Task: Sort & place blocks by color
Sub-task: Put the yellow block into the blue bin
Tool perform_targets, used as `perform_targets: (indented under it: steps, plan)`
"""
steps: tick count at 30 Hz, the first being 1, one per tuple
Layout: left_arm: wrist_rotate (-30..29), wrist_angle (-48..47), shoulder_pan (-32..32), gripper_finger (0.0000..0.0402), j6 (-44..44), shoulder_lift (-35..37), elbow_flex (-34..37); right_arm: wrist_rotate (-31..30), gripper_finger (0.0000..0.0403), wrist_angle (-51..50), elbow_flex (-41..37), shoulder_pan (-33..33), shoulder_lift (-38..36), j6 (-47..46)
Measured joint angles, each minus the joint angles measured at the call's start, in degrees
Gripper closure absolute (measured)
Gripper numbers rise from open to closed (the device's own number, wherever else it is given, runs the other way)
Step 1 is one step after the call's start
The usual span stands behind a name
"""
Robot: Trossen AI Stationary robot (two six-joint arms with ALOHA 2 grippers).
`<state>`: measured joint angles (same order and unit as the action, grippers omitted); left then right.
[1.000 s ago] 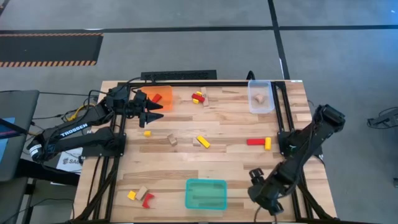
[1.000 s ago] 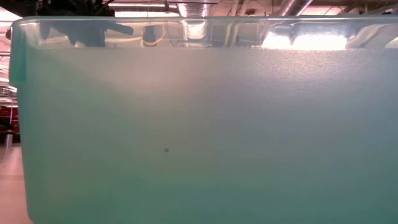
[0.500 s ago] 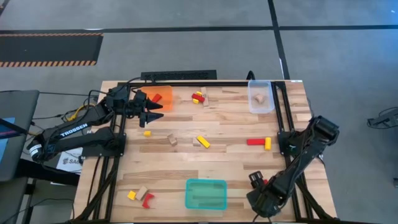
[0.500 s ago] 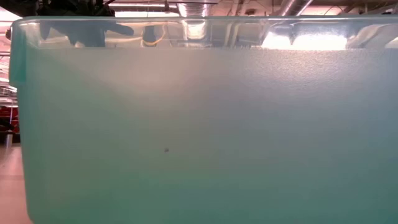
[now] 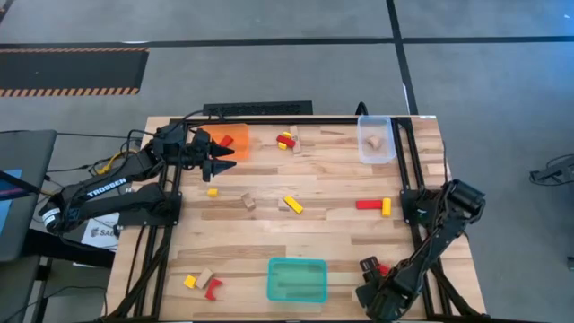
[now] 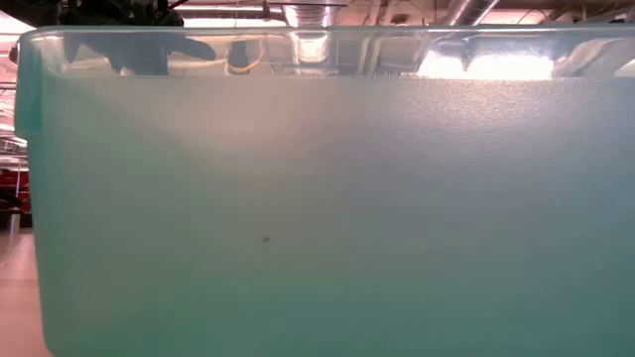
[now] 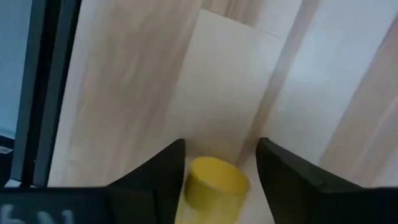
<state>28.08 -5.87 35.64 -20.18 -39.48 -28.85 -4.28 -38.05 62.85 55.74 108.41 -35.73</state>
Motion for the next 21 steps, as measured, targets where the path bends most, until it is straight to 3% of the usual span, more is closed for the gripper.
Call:
perform_targets:
  steps: [8,15,19,21]
  plan:
    - [0.1,0.3,0.0,0.0107,-0.6,0.0,0.0,-0.4,0.0301,-0.1,-0.3,0.1,-0.3,-0.3]
    - [0.0,0.6,0.0,0.0107,-0.6,0.0,0.0,-0.6,0.0365,-2.5,-0.9,-2.2,-6.3,-0.9]
    - [0.0,0.9,0.0,0.0107,-0.6,0.0,0.0,-0.4,0.0377,-2.5,-0.6,-4.7,-13.6,-8.4]
    - [0.1,0.9,0.0,0.0107,-0.6,0.0,0.0,-0.2,0.0376,-2.4,-0.6,-5.4,-17.0,-18.4]
